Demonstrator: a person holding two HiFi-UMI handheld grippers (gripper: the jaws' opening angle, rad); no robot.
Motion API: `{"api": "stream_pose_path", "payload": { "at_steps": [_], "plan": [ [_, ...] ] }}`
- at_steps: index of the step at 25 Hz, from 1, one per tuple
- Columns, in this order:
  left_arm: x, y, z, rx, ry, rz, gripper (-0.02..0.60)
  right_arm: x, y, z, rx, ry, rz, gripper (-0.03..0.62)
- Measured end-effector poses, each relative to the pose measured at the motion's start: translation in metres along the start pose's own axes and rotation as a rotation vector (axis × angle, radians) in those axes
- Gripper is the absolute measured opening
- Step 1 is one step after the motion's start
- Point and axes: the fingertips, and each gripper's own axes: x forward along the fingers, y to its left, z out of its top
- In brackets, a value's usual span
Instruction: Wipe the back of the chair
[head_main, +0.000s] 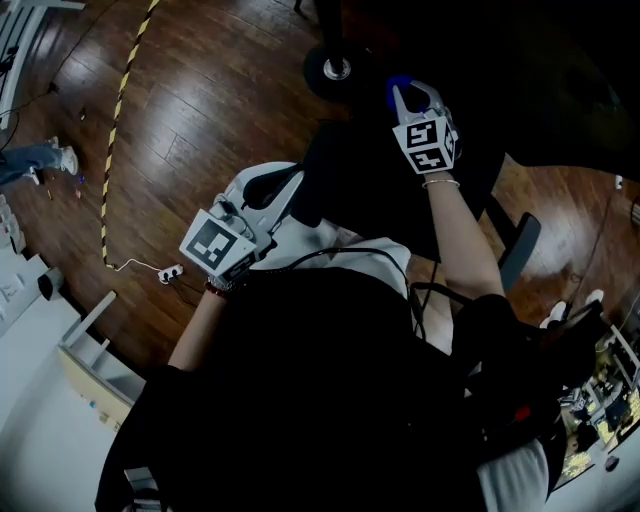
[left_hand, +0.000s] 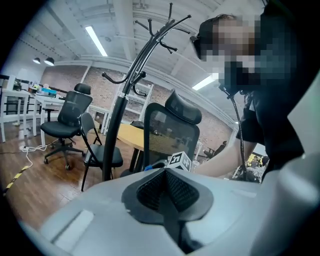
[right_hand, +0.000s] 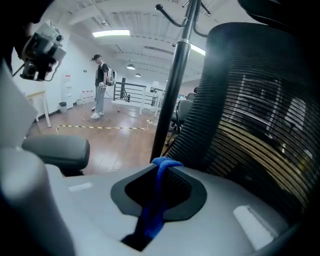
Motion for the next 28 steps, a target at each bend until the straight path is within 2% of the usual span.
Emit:
{"api": "stream_pose_path", "payload": {
  "at_steps": [5, 11, 14, 17, 22, 25, 28],
  "plan": [
    [-0.008, -0.002, 0.000, -0.007, 0.009, -0.012, 0.005, 0.004, 0.011, 0.022, 0.051, -0.045, 0.009, 0.034],
    [0.000, -0.018, -0.005, -0.005, 0.051, -0.053, 0.005, -0.054, 0.001, 0.033, 0.178, -0.137, -0.047, 0.034],
    [0.024, -0.040, -0.004, 0.014, 0.069, -0.103, 0.005, -0.105, -0.024, 0.004, 0.227, -0.144, -0.109, 0.034],
    [0.049, -0.064, 0.002, 0.018, 0.059, -0.144, 0.005, -0.162, -0.057, -0.046, 0.270, -0.096, -0.205, 0.034],
    [0.075, -0.095, 0.006, 0.003, 0.036, -0.124, 0.005, -0.246, -0.115, -0.130, 0.272, 0.015, -0.326, 0.034],
    [0.088, -0.115, -0.001, -0.020, 0.035, -0.098, 0.005, -0.275, -0.146, -0.159, 0.207, 0.059, -0.343, 0.034],
    [0.107, -0.135, -0.009, -0.039, 0.044, -0.086, 0.005, -0.282, -0.162, -0.189, 0.118, 0.129, -0.287, 0.034]
  ]
}}
